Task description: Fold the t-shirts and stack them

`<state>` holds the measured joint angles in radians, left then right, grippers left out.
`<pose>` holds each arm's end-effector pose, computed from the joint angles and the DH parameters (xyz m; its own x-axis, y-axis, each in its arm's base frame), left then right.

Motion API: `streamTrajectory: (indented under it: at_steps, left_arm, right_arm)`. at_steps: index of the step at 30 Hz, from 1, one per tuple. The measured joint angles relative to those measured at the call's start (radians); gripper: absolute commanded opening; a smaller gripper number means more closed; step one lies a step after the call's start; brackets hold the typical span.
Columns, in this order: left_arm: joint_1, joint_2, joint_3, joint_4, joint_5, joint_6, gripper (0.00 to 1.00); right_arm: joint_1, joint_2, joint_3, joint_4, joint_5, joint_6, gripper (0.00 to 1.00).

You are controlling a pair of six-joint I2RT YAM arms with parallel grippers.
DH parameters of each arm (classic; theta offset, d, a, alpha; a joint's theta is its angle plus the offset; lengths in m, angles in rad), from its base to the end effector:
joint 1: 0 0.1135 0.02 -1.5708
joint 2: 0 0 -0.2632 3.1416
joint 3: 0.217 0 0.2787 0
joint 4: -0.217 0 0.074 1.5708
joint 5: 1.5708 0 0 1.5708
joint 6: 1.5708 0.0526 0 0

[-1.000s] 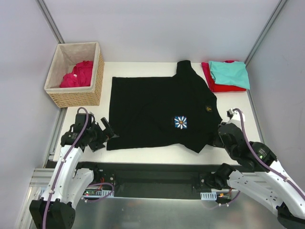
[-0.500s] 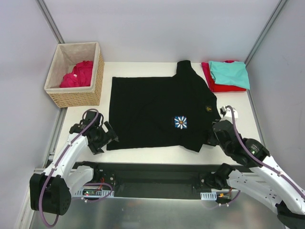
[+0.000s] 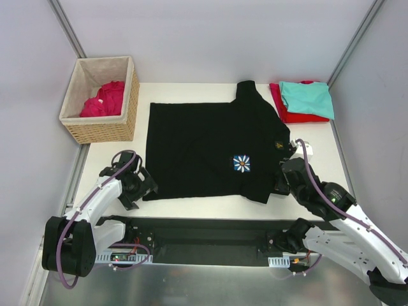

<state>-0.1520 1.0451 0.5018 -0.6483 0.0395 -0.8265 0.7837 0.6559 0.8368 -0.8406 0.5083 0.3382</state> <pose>0.1962 -0.0322 0.1343 -0.7440 -0.6296 -0.2238 -0.5631 0.7711 -0.2971 0.1336 0.0970 0.3085 -0.5237 -0.1127 -0.8444 -0.1807 0.9833 -0.0192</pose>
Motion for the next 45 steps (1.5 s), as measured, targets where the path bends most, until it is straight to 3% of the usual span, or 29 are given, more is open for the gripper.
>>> streamTrajectory:
  at_steps: [8,13,22,26,32,45]
  left_arm:
    - [0.000,-0.015,-0.015,0.015,-0.020,-0.006,0.59]
    - [0.000,-0.067,-0.048,0.068,-0.022,-0.031,0.50]
    - [0.000,-0.069,-0.068,0.141,-0.023,-0.065,0.43]
    - [0.000,-0.068,-0.076,0.157,-0.024,-0.074,0.30]
    - [0.000,-0.072,-0.094,0.175,-0.023,-0.087,0.00]
    - [-0.006,-0.108,-0.092,0.165,-0.023,-0.066,0.00]
  right_arm:
    - [-0.008,0.001,-0.001,0.000,-0.018,-0.001,0.01]
    - [-0.010,0.004,-0.002,0.000,-0.027,0.000,0.01]
    - [-0.010,0.005,-0.002,0.000,-0.038,0.001,0.01]
    - [-0.010,0.000,-0.003,0.000,-0.038,0.001,0.01]
    - [-0.010,0.002,-0.019,0.000,-0.044,0.001,0.01]
    - [-0.023,0.061,-0.018,0.026,-0.026,-0.005,0.01]
